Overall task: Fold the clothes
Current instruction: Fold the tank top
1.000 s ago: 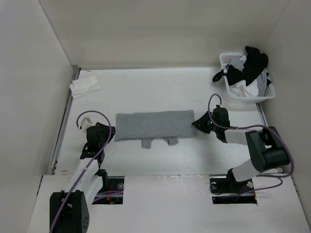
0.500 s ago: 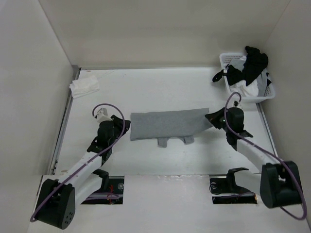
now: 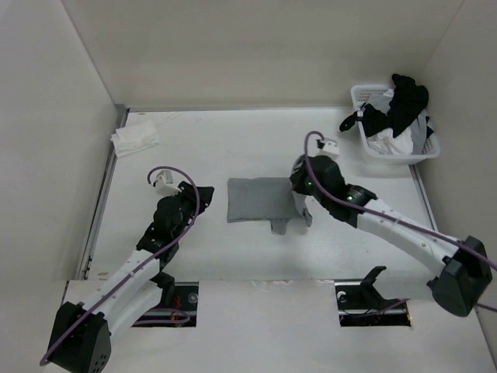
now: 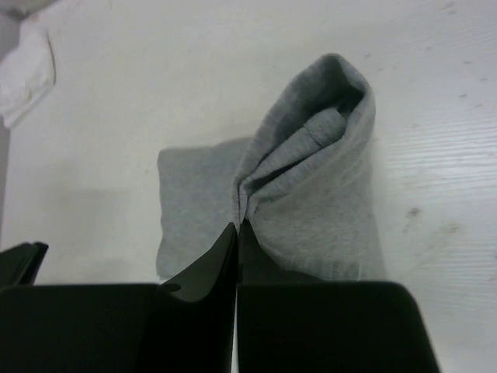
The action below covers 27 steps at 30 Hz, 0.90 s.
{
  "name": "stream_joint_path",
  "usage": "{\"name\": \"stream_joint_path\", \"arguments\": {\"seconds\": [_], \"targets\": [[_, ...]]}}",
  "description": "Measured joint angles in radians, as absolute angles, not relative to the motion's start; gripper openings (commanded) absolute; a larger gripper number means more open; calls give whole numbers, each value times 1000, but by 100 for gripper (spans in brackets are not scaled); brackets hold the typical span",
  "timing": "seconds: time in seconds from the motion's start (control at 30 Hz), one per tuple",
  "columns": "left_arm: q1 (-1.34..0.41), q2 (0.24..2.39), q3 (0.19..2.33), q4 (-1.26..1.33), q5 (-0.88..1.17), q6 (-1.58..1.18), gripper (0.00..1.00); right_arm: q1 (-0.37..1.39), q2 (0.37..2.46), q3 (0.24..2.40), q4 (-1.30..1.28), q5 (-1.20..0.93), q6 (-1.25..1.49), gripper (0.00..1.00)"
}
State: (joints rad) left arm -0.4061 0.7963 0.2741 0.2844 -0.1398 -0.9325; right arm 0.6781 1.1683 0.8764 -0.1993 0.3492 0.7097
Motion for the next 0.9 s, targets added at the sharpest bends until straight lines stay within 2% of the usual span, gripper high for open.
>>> {"name": "stream_joint_path", "arguments": {"seconds": [0.27, 0.3, 0.4, 0.47, 0.53, 0.6, 0.73, 0.9], "targets": [[-351, 679, 216, 266, -93, -943, 29, 927, 1603, 1320, -397, 494, 718, 1], [-336, 663, 208, 261, -82, -944, 29, 944, 1658, 1376, -418, 500, 723, 4], [-279, 622, 186, 242, -43, -949, 32, 987, 1834, 1539, -467, 505, 745, 23], [-231, 603, 172, 228, -9, -951, 33, 1011, 1935, 1619, -490, 501, 758, 33], [-186, 593, 160, 219, 25, -951, 33, 1036, 1995, 1643, -503, 496, 766, 38], [-145, 590, 150, 211, 59, -952, 34, 1060, 2008, 1637, -534, 489, 768, 39], [-130, 609, 145, 205, 88, -952, 34, 1095, 1919, 1557, -523, 481, 767, 36], [-141, 665, 145, 205, 96, -947, 34, 1091, 1599, 1298, -423, 480, 748, 4]]}}
